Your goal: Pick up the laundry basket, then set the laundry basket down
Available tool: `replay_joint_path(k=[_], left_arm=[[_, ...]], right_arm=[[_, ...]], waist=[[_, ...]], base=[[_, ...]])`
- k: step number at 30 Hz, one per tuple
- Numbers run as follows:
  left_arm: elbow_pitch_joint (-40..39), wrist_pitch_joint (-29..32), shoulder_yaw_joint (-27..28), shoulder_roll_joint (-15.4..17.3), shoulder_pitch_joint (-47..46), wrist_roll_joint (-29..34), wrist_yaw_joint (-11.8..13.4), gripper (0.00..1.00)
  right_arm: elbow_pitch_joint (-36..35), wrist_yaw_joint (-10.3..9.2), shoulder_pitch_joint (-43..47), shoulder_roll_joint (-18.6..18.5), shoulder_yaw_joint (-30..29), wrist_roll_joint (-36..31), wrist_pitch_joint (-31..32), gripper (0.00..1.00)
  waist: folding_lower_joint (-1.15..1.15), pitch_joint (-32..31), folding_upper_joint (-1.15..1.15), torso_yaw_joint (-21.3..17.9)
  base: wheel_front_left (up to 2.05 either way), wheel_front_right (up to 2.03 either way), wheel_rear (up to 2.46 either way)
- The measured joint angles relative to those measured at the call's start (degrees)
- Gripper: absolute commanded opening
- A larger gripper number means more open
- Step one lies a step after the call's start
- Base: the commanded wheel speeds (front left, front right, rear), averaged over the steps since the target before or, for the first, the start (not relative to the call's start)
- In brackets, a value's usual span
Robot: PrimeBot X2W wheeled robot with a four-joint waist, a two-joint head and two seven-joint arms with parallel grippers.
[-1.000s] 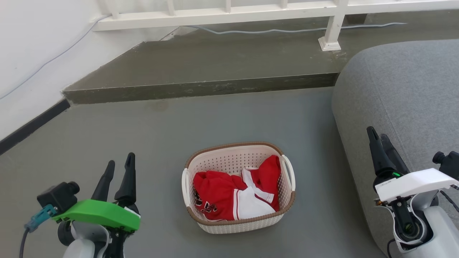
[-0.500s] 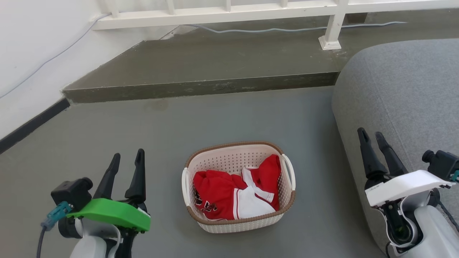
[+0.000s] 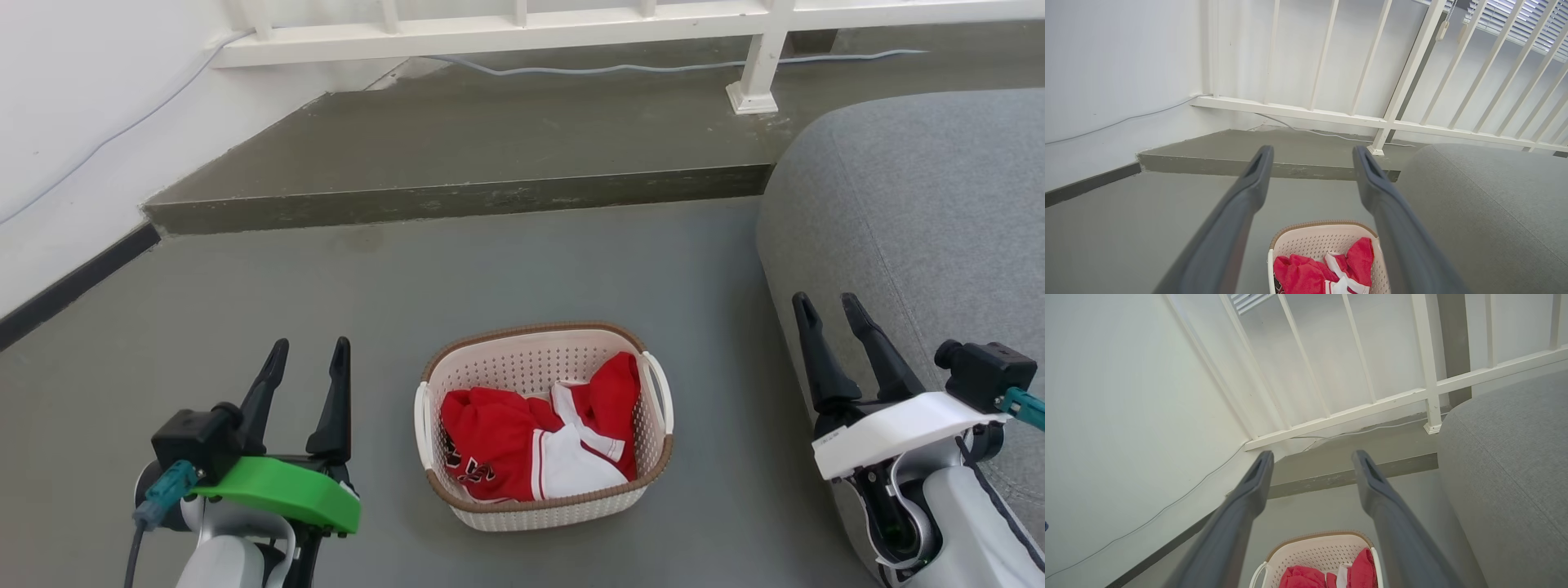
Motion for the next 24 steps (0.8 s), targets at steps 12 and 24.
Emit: replay_joint_path(k=[12,24], left_arm=[[-0.69,-2.41,-0.57,-0.07,-0.19,7.83,0.00,1.00],[-0.81,-2.44,-0.45,-0.13,-0.53,9.15,-0.01,1.00]], right_arm=[[0.02,0.01,-0.81,-0.05,0.26,-8.33,-2.22,1.00],[0.36,0.01,-0.81,0.73,-0.81,-9.82,-2.63,1.00]], waist=[[0.00,0.11,0.00,0.05],[0.00,0.38,0.00,0.12]], base=[[0.00,0.00,0.00],[0.00,0.00,0.00]])
